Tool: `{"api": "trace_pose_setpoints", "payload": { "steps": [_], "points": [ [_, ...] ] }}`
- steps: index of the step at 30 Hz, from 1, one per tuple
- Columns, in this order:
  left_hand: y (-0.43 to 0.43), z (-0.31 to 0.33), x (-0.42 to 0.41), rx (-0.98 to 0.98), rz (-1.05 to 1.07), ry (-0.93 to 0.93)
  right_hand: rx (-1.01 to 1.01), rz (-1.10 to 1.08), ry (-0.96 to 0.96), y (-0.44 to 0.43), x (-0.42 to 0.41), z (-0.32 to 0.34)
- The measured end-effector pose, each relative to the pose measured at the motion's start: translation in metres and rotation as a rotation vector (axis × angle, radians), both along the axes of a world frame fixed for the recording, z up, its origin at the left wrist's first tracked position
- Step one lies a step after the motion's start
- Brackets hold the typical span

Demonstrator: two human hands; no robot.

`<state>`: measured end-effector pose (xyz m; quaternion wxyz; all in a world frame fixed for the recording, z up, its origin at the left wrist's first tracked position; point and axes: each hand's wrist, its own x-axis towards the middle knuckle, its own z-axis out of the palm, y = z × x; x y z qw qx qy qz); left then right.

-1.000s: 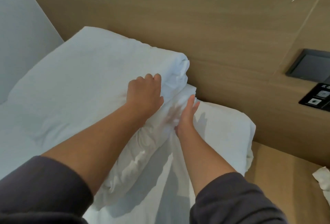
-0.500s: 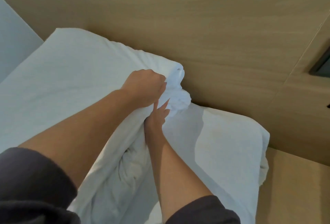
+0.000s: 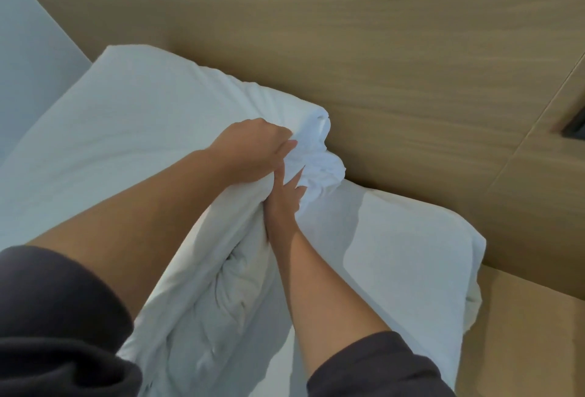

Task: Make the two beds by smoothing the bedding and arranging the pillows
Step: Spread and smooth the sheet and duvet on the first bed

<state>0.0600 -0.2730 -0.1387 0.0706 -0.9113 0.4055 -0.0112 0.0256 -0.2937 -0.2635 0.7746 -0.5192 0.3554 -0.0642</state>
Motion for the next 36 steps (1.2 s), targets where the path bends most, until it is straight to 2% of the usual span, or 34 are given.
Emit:
{"api": "trace_pose_setpoints", "payload": {
  "steps": [6,9,16,21,22,23,25,27,30,32,36],
  "points": [
    [0.023,-0.009,-0.012,-0.16,0.066,-0.141,-0.008,-0.05,-0.045,-0.002,-0.017,-0.006],
    [0.046,-0.008,-0.039,-0.133,0.063,-0.234,-0.027,-0.059,-0.053,0.005,-0.032,-0.006],
    [0.159,-0.01,-0.13,-0.231,0.325,-0.304,-0.044,0.013,-0.016,0.056,-0.085,-0.003],
    [0.238,-0.031,-0.192,-0.147,0.582,-0.295,0.022,-0.03,-0.002,0.127,-0.129,-0.018],
    [0.247,-0.036,-0.199,-0.188,0.57,-0.307,0.055,-0.056,-0.015,0.138,-0.134,-0.019],
    [0.25,-0.041,-0.205,-0.247,0.47,-0.353,0.089,-0.072,-0.029,0.145,-0.136,-0.018],
    [0.244,-0.046,-0.216,-0.317,0.14,-0.509,0.127,-0.064,-0.063,0.148,-0.136,-0.019],
    [0.23,-0.048,-0.218,-0.247,-0.014,-0.594,0.133,-0.033,-0.088,0.144,-0.14,-0.026],
    [0.216,-0.047,-0.209,0.01,0.14,-0.513,0.127,0.025,-0.069,0.145,-0.157,-0.034],
    [0.219,-0.051,-0.201,0.096,0.26,-0.502,0.131,0.057,-0.062,0.148,-0.166,-0.034],
    [0.211,-0.051,-0.179,0.135,0.338,-0.563,0.153,0.072,-0.115,0.148,-0.166,-0.03]
  ]
}}
